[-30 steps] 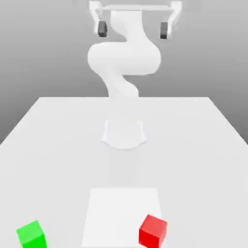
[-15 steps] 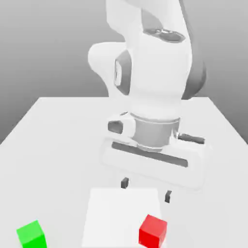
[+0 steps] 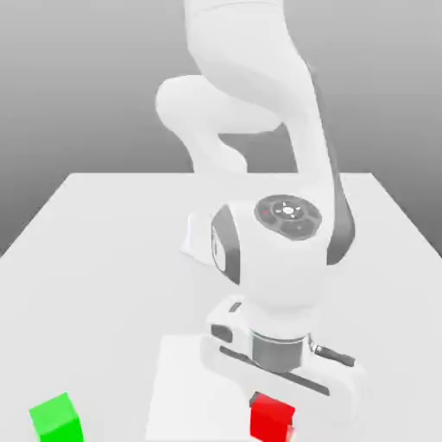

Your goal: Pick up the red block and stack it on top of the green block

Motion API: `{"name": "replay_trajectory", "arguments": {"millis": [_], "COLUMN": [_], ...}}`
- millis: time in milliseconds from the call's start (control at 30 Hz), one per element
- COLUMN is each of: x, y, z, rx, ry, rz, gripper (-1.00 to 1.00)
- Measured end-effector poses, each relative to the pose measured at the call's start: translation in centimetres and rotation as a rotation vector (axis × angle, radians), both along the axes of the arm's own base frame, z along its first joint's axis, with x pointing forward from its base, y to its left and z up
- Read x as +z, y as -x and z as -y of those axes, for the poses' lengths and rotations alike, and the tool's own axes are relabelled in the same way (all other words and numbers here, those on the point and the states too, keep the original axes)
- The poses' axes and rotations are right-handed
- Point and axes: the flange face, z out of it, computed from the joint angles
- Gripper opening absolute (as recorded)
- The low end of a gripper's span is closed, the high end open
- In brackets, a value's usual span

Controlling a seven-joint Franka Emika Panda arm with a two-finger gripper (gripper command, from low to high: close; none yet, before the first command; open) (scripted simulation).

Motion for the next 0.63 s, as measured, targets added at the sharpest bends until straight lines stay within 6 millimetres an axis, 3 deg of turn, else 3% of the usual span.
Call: {"name": "replay_trajectory", "arguments": {"millis": [100,133,267,400,467,500,533,633], "x": [3.6,4.6,6.2,7.3,5.7,4.2,3.0,3.0], "y": [0.0,-0.2,-1.9,-1.4,-0.9,-0.7,-0.5,-0.5], "z": [0.0,0.9,10.8,20.7,25.7,27.2,27.9,27.9], "rx": [0.0,-0.022,-0.275,-0.521,-0.643,-0.679,-0.696,-0.696], "ry": [0.001,0.002,0.005,0.002,0.0,-0.001,0.0,0.0], "rz": [-0.001,-0.002,-0.005,-0.003,-0.002,-0.002,-0.002,-0.002], "gripper": [-1.0,-1.0,-1.0,-1.0,-1.0,-1.0,1.0,1.0]}}
